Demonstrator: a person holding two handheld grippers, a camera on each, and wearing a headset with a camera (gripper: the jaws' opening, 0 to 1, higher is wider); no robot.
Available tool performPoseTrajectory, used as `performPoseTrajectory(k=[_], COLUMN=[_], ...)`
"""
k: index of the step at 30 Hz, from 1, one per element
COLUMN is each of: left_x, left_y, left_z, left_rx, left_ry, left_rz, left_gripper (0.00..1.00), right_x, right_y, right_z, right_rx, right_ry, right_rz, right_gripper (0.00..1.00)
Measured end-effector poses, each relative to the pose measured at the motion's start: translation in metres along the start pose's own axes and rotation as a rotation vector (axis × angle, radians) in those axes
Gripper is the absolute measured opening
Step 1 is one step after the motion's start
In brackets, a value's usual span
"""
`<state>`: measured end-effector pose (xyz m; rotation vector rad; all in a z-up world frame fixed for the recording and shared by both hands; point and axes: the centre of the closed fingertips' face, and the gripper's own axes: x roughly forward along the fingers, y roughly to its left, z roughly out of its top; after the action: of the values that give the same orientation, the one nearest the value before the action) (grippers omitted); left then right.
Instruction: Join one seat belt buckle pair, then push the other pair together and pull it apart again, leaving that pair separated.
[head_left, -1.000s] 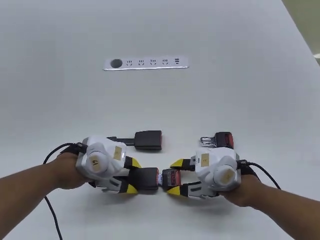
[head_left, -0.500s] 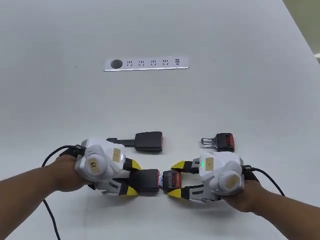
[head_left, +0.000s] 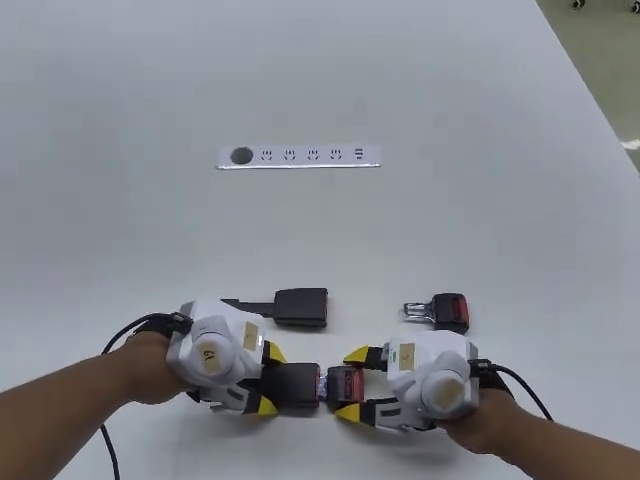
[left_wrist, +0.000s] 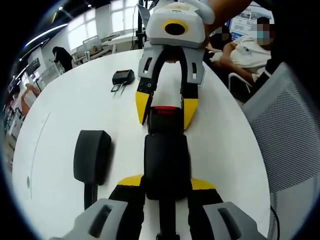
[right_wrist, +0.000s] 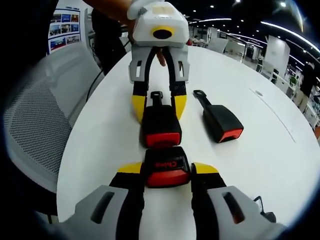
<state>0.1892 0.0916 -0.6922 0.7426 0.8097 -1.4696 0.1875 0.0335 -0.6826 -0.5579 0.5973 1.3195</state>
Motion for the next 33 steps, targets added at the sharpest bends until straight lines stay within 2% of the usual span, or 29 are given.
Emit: performPoseTrajectory(k=[1, 3, 4, 6, 7, 8, 9, 10, 13, 16, 17, 18, 21, 23, 26, 27, 29, 31, 33], left_x=[0.0, 0.0, 0.0, 0.0, -0.002, -0.002, -0.004, -0.005, -0.012, -0.023, -0.025, -0.028, -0.04, -0.049, -0.057, -0.06, -0.067, -0.069, -0.074], left_y=[0.0, -0.004, -0.007, -0.011, -0.012, -0.012, -0.012, -0.013, -0.01, -0.001, 0.001, 0.008, 0.018, 0.024, 0.037, 0.044, 0.05, 0.058, 0.064], left_z=[-0.001, 0.0, 0.001, 0.003, 0.004, 0.004, 0.003, 0.003, 0.006, 0.014, 0.016, 0.014, 0.023, 0.03, 0.03, 0.031, 0.04, 0.04, 0.046], left_rx=[-0.002, -0.005, -0.017, -0.048, -0.048, -0.05, -0.066, -0.075, -0.073, -0.109, -0.111, -0.115, -0.141, -0.129, -0.118, -0.11, -0.129, -0.121, -0.114], left_ry=[0.009, 0.017, 0.019, 0.019, 0.021, 0.022, 0.021, 0.015, 0.001, -0.036, -0.04, -0.046, -0.086, -0.093, -0.091, -0.089, -0.106, -0.107, -0.105], left_rz=[-0.001, -0.017, -0.023, -0.029, -0.025, -0.024, -0.023, -0.024, -0.004, 0.028, 0.037, 0.056, 0.082, 0.106, 0.13, 0.144, 0.152, 0.16, 0.17], left_gripper=[0.34, 0.39, 0.42, 0.48, 0.52, 0.58, 0.65, 0.68, 0.7, 0.76, 0.77, 0.79, 0.82, 0.82, 0.82, 0.82, 0.82, 0.83, 0.82], right_x=[0.001, 0.0, 0.0, -0.001, -0.001, -0.001, -0.004, -0.005, -0.014, -0.017, -0.021, -0.024, -0.034, -0.041, -0.051, -0.054, -0.06, -0.065, -0.071], right_y=[0.0, -0.001, -0.002, -0.003, -0.004, -0.004, -0.004, -0.004, -0.006, -0.011, -0.011, -0.011, -0.022, -0.026, -0.031, -0.036, -0.044, -0.054, -0.062], right_z=[-0.002, 0.0, 0.0, -0.001, -0.001, -0.001, 0.001, 0.001, 0.006, 0.002, 0.004, 0.006, 0.007, 0.009, 0.011, 0.007, 0.002, -0.004, -0.005], right_rx=[-0.019, 0.024, 0.023, 0.058, 0.07, 0.075, 0.076, 0.079, 0.113, 0.116, 0.124, 0.13, 0.122, 0.126, 0.132, 0.135, 0.143, 0.137, 0.13], right_ry=[0.019, 0.022, 0.024, 0.032, 0.028, 0.029, 0.014, 0.007, -0.024, -0.032, -0.04, -0.052, -0.07, -0.081, -0.089, -0.088, -0.083, -0.071, -0.075], right_rz=[-0.003, -0.008, -0.011, -0.027, -0.035, -0.038, -0.042, -0.045, -0.053, -0.064, -0.067, -0.07, -0.078, -0.078, -0.079, -0.081, -0.089, -0.104, -0.12], right_gripper=[0.35, 0.35, 0.37, 0.47, 0.56, 0.59, 0.6, 0.59, 0.61, 0.62, 0.62, 0.63, 0.64, 0.66, 0.7, 0.68, 0.67, 0.68, 0.68])
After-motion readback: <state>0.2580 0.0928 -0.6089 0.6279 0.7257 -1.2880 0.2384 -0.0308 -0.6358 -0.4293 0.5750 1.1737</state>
